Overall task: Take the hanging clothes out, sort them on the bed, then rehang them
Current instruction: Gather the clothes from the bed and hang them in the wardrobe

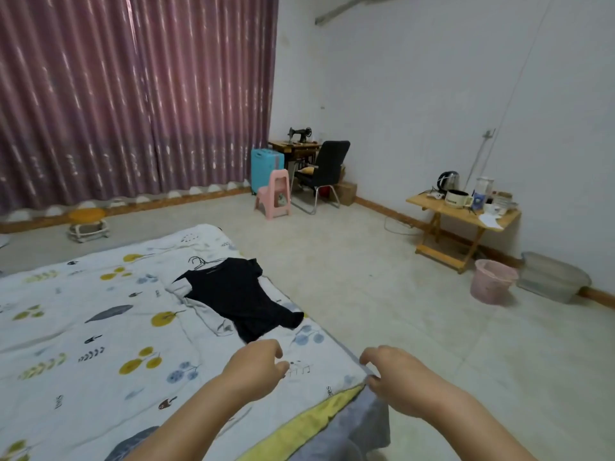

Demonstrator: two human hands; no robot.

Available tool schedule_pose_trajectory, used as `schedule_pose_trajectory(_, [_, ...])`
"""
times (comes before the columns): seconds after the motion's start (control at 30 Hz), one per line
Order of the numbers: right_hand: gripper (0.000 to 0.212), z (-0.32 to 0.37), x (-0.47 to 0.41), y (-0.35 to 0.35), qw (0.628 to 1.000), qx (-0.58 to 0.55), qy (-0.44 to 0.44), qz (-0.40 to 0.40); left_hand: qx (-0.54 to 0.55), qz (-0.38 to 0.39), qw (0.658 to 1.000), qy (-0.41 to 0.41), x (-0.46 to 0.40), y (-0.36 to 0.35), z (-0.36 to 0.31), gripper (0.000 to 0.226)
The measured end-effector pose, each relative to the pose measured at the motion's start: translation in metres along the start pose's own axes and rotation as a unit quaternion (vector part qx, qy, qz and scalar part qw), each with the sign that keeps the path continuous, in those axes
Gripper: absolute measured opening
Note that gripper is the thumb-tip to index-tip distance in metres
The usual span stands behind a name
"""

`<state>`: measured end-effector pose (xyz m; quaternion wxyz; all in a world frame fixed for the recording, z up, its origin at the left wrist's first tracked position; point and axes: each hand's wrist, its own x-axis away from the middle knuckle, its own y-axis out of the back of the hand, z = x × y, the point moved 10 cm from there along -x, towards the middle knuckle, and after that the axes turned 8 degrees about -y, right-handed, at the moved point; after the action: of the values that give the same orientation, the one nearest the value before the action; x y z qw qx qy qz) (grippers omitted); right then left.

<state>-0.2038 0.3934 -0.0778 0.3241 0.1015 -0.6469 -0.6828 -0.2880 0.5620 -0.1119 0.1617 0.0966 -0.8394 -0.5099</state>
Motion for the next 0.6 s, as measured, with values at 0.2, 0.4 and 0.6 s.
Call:
schedule_pose_trajectory(0.2, [0.037, -0.005, -0.099, 0.018, 0.998, 0.02, 0.057, 0.01, 0.024, -0.025, 0.997, 0.065, -0.066, 0.003, 0.012, 0.037])
schedule_pose_trajectory(0.4, [0.033, 0.008, -0.179, 0.025, 0.989, 0.049, 0.128, 0.052, 0.056, -0.065, 0.983, 0.16, -0.115, 0.003, 0.029, 0.033])
schedule_pose_trajectory(0.6, [0.038, 0.044, -0.235, 0.002, 0.971, 0.068, 0.196, 0.117, 0.093, -0.064, 0.969, 0.219, -0.144, -0.017, 0.046, 0.027])
